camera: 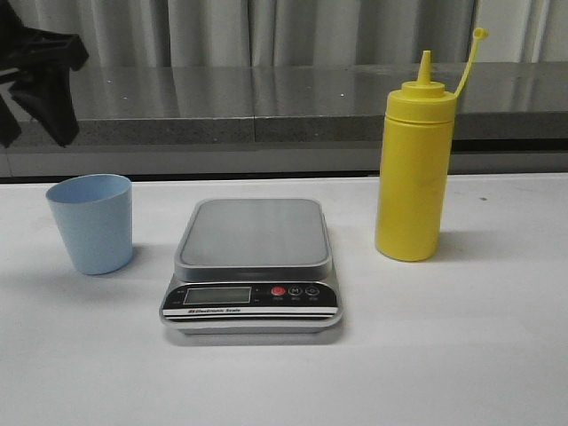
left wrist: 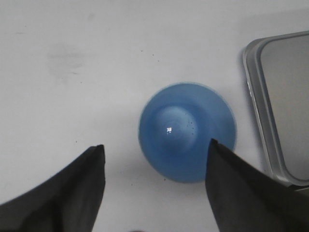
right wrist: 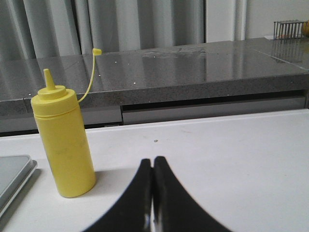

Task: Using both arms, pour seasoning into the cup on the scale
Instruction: 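Lower the left gripper onto the light blue cup and grasp its rim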

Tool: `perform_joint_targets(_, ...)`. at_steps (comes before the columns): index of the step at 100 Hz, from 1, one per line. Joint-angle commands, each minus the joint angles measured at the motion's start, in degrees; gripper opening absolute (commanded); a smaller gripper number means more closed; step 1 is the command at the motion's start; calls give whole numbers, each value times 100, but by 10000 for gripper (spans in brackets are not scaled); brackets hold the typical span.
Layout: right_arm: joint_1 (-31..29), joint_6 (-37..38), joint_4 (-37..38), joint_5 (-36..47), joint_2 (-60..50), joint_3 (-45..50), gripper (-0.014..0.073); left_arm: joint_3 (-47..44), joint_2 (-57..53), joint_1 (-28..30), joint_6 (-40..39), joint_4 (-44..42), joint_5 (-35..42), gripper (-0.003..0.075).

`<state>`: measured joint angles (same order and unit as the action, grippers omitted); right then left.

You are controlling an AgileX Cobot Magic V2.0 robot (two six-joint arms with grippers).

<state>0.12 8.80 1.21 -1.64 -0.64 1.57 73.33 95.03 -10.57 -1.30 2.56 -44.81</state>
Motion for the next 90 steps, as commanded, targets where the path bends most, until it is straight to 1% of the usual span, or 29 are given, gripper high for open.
perform_joint_targets(1, -34, -45, 49, 491, -118, -100, -58, 381, 61, -50, -36, 53, 112, 441)
perform_joint_targets(30, -34, -45, 49, 491, -118, -100, -58, 724, 892, -50, -36, 53, -20, 441)
perform_joint_targets(56, -34, -45, 49, 491, -118, -100, -58, 732, 1144, -50, -36, 53, 3, 433)
perform_joint_targets(63, -34, -45, 49, 491, -118, -100, -58, 736, 1144, -50, -36, 53, 15, 383)
perform_joint_targets(69, -34, -45, 49, 491, -118, -100, -58, 774, 1144, -50, -36, 53, -8, 287)
perform_joint_targets(70, -34, -45, 49, 491, -118, -100, -58, 778, 1144, -50, -36, 53, -8, 287)
perform_joint_targets(75, -34, -45, 49, 491, -118, -100, -58, 798, 1144, -50, -36, 53, -33, 195)
perform_joint_targets(77, -34, -45, 49, 491, -118, -100, -58, 810, 1144, -50, -36, 53, -47, 173)
perform_joint_targets(82, -34, -45, 49, 491, -118, -100, -58, 848, 1144, -50, -36, 53, -70, 88)
perform_joint_targets(84, -34, -45, 49, 491, -118, -100, -58, 849, 1144, -50, -36, 53, -80, 69)
perform_joint_targets(85, -34, -45, 49, 491, -118, -100, -58, 859, 1144, -50, -36, 53, -79, 41)
perform_joint_targets(86, -34, -45, 49, 491, -118, -100, -58, 859, 1144, -50, -36, 53, -79, 41)
perform_joint_targets(90, -34, -45, 49, 491, -118, -100, -58, 899, 1144, -50, -36, 53, -124, -10)
